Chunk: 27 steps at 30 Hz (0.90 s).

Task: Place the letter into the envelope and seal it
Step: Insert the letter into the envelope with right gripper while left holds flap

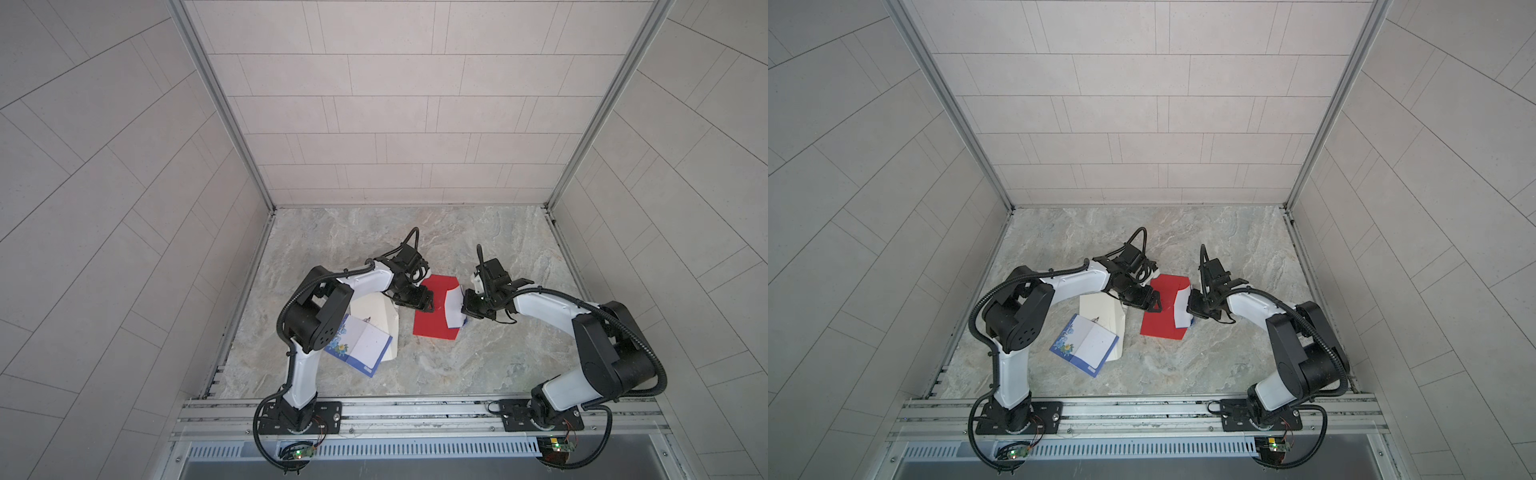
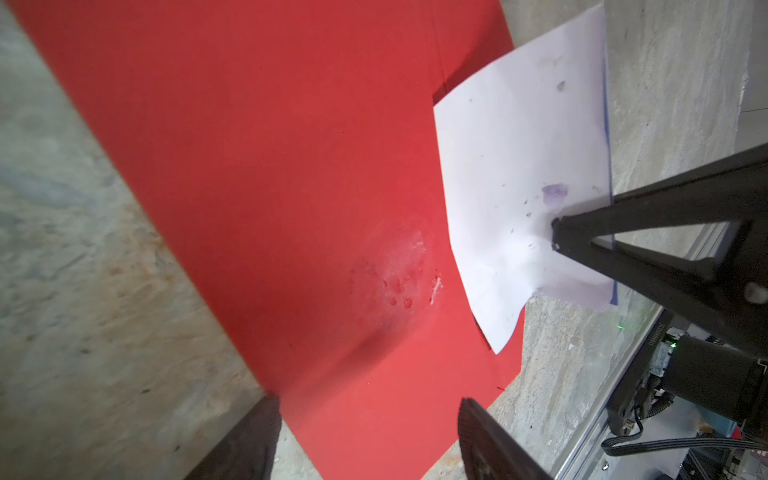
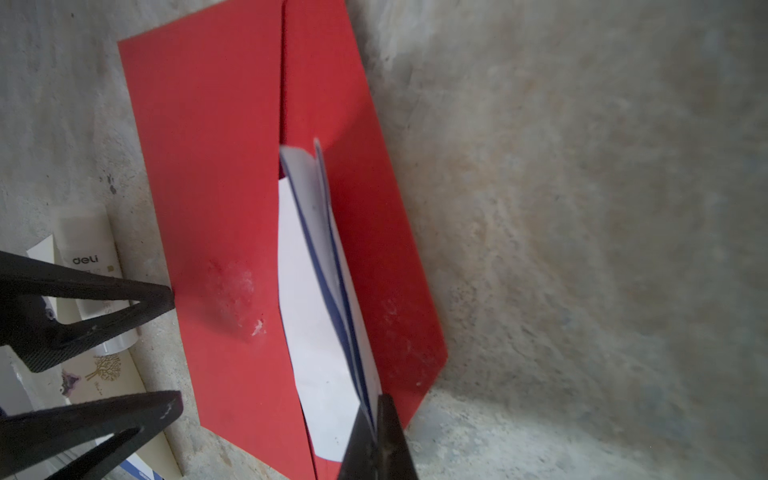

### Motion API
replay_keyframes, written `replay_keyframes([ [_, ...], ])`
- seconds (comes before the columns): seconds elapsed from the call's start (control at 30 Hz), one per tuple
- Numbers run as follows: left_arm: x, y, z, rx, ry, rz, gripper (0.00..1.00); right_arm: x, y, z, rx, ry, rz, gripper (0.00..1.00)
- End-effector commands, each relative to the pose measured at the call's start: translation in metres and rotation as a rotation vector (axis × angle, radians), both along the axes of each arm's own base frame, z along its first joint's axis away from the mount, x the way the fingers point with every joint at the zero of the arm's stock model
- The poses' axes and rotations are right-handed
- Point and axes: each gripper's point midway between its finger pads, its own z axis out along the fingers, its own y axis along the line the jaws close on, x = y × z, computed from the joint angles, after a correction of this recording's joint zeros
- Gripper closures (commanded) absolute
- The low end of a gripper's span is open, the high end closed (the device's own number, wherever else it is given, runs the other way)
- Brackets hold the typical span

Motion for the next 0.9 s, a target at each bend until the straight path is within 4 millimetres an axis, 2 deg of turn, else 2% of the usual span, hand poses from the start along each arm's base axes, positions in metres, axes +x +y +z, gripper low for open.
replay_keyframes([
  [0.0, -0.007, -0.005, -0.003, 0.002, 0.021, -0.042, 0.25, 0.004, 0.002, -0.003, -0.030, -0.010, 0.014, 1.00],
  [0.13, -0.008, -0.004, -0.004, 0.014, 0.024, -0.041, 0.25, 0.004, -0.004, -0.003, -0.059, -0.026, -0.001, 1.00],
  [0.23, -0.009, -0.002, -0.005, 0.019, 0.029, -0.043, 0.25, 0.006, -0.016, 0.005, -0.119, -0.064, -0.026, 1.00],
  [0.33, -0.011, -0.002, -0.005, 0.019, 0.033, -0.046, 0.25, 0.007, -0.018, 0.015, -0.126, -0.105, -0.022, 1.00],
  [0.47, -0.012, -0.003, -0.005, 0.011, 0.038, -0.054, 0.25, 0.007, -0.016, 0.018, -0.115, -0.123, -0.004, 1.00],
  [0.87, -0.011, -0.006, -0.006, 0.012, 0.036, -0.055, 0.25, 0.000, 0.004, -0.001, -0.008, -0.065, 0.029, 1.00],
])
